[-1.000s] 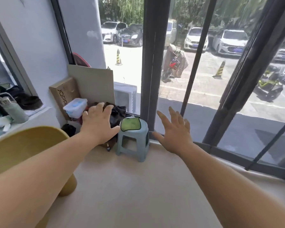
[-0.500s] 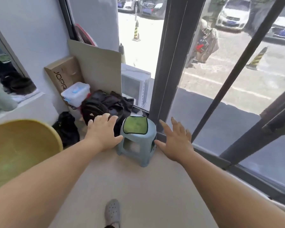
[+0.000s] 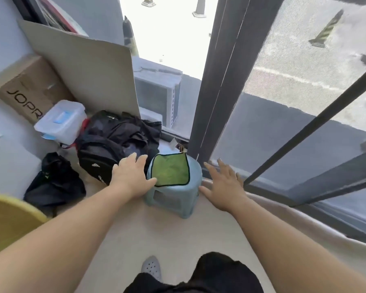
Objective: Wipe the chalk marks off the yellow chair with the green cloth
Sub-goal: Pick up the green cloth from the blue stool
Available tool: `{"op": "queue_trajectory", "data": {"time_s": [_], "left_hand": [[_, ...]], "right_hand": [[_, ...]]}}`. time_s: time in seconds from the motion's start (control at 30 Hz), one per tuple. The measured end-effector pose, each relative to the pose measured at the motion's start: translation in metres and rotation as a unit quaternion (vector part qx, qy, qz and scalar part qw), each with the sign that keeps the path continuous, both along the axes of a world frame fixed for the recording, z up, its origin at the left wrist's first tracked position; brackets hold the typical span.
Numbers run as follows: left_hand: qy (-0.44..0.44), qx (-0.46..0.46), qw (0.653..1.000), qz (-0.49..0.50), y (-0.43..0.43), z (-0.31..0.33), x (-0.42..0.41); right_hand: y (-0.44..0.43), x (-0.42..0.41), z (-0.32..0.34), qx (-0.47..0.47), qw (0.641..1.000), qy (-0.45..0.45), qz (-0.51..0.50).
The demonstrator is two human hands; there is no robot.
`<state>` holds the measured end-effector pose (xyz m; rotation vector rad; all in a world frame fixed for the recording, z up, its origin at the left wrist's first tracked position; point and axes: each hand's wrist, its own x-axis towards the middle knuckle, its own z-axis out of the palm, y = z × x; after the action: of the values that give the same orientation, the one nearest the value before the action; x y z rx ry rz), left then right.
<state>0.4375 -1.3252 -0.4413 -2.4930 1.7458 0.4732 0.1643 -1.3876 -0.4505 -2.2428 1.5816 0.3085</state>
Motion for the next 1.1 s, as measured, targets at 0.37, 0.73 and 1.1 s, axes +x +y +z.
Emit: {"op": "queue_trajectory", "data": {"time_s": [0.37,0.73,1.1], "left_hand": [[0.092,0.089,0.985,0.118,-0.131,-0.123,0.022],[0.174,0.136,0.963,0.155,-0.193,-0.313,0.046],[0.118,0.176,0.977,0.005,-0.253,-0.421,0.084]], "right_hand": [[-0.189,0.055,-0.13,0.164,0.986,0.009,0.001],[-0.26,0.109,-0.306,0.233,0.969,0.058,0.063],[-0.3,0.156,-0.403,0.174,0.98,0.051,0.084]]}}
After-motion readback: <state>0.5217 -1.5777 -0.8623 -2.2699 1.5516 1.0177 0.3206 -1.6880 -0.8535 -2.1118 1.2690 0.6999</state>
